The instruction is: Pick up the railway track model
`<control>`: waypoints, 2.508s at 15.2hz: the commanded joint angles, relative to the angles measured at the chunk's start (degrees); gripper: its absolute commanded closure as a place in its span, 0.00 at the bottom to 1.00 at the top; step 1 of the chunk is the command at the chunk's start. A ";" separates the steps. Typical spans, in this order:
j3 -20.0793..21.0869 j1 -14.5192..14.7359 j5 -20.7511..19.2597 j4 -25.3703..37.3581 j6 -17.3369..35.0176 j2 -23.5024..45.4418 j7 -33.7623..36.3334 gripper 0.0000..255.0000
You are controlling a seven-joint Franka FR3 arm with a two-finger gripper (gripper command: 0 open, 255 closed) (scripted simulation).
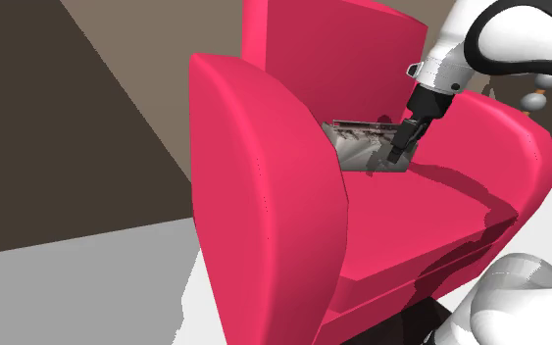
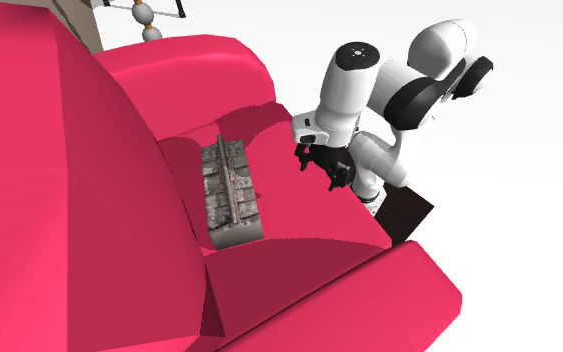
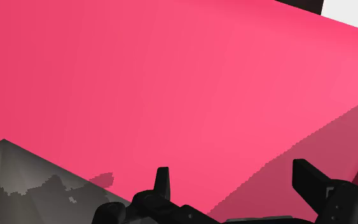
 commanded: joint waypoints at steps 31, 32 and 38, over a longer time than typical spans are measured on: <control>-30.06 13.70 -0.53 34.44 2.52 39.24 -74.12 1.00; -30.06 13.70 -0.51 34.49 2.50 39.28 -74.13 1.00; -30.05 13.71 -0.50 34.53 2.48 39.30 -74.11 1.00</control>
